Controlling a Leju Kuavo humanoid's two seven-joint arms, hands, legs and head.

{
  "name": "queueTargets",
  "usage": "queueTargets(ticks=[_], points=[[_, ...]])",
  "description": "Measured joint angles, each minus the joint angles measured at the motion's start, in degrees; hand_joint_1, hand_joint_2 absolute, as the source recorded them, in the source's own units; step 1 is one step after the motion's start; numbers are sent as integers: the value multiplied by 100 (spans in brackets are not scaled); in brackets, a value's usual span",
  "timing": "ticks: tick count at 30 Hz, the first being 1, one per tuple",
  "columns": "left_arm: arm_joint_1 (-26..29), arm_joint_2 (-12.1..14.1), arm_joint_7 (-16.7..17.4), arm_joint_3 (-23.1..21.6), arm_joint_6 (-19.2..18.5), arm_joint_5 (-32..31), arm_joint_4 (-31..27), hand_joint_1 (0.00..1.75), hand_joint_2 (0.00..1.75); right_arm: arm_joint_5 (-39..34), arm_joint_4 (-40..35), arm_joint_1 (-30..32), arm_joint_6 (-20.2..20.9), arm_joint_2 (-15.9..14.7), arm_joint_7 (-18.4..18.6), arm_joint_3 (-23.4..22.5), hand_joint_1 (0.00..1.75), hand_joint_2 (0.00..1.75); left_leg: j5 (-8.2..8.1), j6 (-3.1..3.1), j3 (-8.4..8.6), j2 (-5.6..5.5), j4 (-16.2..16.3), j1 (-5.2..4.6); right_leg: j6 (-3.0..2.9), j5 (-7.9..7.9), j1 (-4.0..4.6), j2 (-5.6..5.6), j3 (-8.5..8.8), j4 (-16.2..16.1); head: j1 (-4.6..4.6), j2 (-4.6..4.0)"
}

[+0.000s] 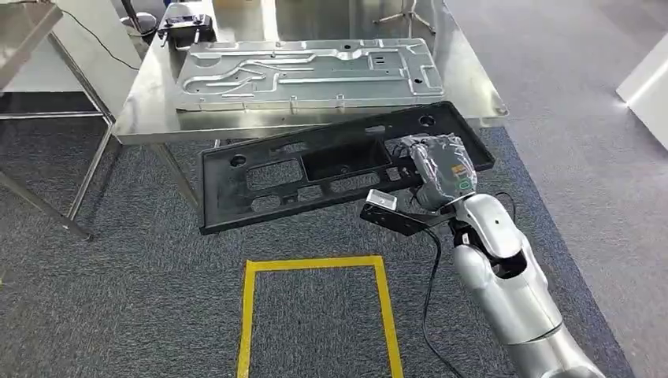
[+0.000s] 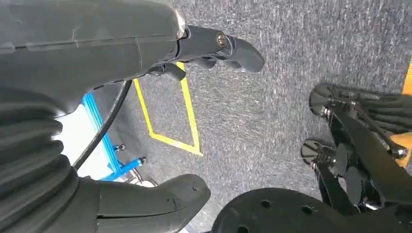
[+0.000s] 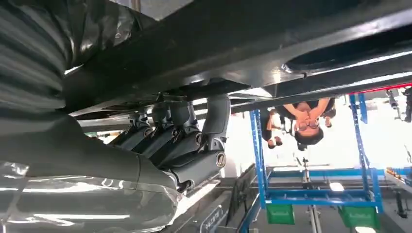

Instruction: Take the parts from the cabinet and place them on the table.

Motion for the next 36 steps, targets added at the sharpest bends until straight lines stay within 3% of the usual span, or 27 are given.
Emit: queueTargets(ticks=[2,4,5,6,7,9,10,11,13,14,16,19,20,21,23,24,25,26,28,29,31,32,33,34,36], points=[[-4,-4,0,20,0,0,-22,0,175,-7,0,-28,0,-11,-4,-4,175,175,5,44,0,13,-15,1,13,-393,6,-28,-242,509,0,0],[1,-22,0,26,0,0,-31,0,175,-17,4,-6,0,-17,-7,-7,175,175,2,43,-14,33,-10,-4,38,-791,3,-29,-647,1342,-2,0],[2,-26,0,31,-4,-4,-31,0,175,-17,7,8,2,-26,-7,-9,175,175,-3,36,-16,35,-4,-3,68,-822,-2,-30,-751,1527,0,0],[3,-39,0,35,-9,-9,-31,0,175,-17,13,13,2,-46,-7,-13,175,175,-10,24,-14,34,3,2,54,-725,-14,-35,-722,1441,-2,0],[2,-48,0,37,-15,-15,-31,0,175,-17,13,13,2,-63,-7,-22,175,175,-26,1,-13,31,18,6,54,-527,-32,-38,-590,1136,0,0],[2,-70,-4,37,-35,-26,-35,0,175,-17,11,6,0,-103,-7,-50,175,175,-73,-67,4,17,69,20,111,9,-69,-34,-57,93,0,0],[2,-70,-9,44,-42,-35,-61,0,175,-19,15,11,0,-120,-7,-68,175,175,-96,-108,5,10,82,8,65,-76,-47,5,-17,-44,-2,0],[-1,-72,-20,48,-61,-42,-79,0,175,-20,11,11,0,-136,-11,-77,175,175,-100,-146,-13,11,92,1,-48,-286,0,-9,-43,-81,0,0],[10,-83,-39,63,-96,-68,-92,0,175,-17,0,59,-4,-177,-11,-118,175,175,-81,-237,9,9,130,-20,-159,-94,8,-21,-23,-109,-2,0],[20,-83,-53,68,-107,-70,-103,0,175,-17,0,70,-4,-186,-9,-125,175,175,-103,-257,34,11,126,-11,-211,-94,-1,-28,32,-104,0,0],[15,-81,-63,70,-114,-83,-140,0,175,-17,-4,79,-11,-238,-2,-160,175,175,-234,-306,-46,235,380,-5,-294,-117,-5,-70,144,-128,-2,0],[0,-85,-98,70,-129,-144,-142,0,175,-17,-4,137,-22,-264,-4,-188,175,175,-709,-332,-739,327,1570,4,-351,-214,36,-110,227,-125,0,0],[6,-87,-107,70,-127,-153,-142,0,175,-17,-4,172,-22,-271,-7,-192,175,175,-760,-322,-928,330,1819,3,-354,-256,52,-121,267,-124,-2,0],[16,-87,-114,72,-127,-168,-142,0,175,-17,-4,211,-24,-278,-9,-192,175,175,-699,-306,-1001,330,1812,2,-353,-306,67,-129,327,-124,-2,0],[30,-87,-144,79,-118,-210,-142,0,175,-17,-4,245,-24,-286,-11,-195,175,175,-270,-228,-783,331,1108,-18,-347,-427,92,-142,487,-125,-2,2],[38,-81,-276,81,-45,-260,-142,0,175,-17,-4,243,-24,-286,-11,-203,175,175,65,-169,-600,336,591,-42,-340,-496,108,-151,575,-128,-2,0],[40,-59,-427,81,125,-312,-132,0,175,-17,-2,251,-24,-286,-13,-225,175,175,363,-96,-524,351,265,-77,-332,-563,97,-166,615,-145,2,0],[2,-15,-556,79,376,-375,-10,0,175,-17,-4,252,-24,-286,-13,-229,175,175,213,-105,-558,362,346,-120,-291,-586,112,-165,662,-169,2,0],[-64,156,-673,65,895,-453,432,0,175,0,-48,286,-9,-288,-11,-245,175,175,181,-39,-432,356,183,-157,-210,-600,92,-184,791,-197,0,0],[-81,298,-669,66,1100,-448,619,0,175,37,-70,286,15,-284,-11,-245,175,175,134,9,-370,340,128,-144,-158,-511,99,-181,813,-158,4,2],[-110,496,-550,96,1266,-341,1026,0,175,193,-105,274,83,-166,31,-221,175,175,117,29,-71,301,-39,-98,-130,-335,67,-157,590,352,18,0],[-127,604,-501,139,1270,-311,1199,0,175,305,-94,223,96,-53,111,-171,175,175,92,46,15,304,-76,-93,-112,-306,68,-146,321,733,13,0],[-146,695,-468,187,1270,-284,1343,0,175,371,-81,194,96,32,183,-99,175,175,45,67,66,304,-90,-83,-99,-405,65,-135,22,1073,11,0],[-149,781,-437,210,1270,-264,1445,0,175,431,-63,199,94,88,258,-28,175,175,-26,61,139,295,-93,-74,-76,-668,55,-125,-278,1349,13,0],[-142,859,-400,238,1270,-256,1611,0,175,470,-33,228,76,177,324,101,175,175,-170,39,303,251,-93,-57,-15,-1158,15,-125,-626,1440,11,0]])
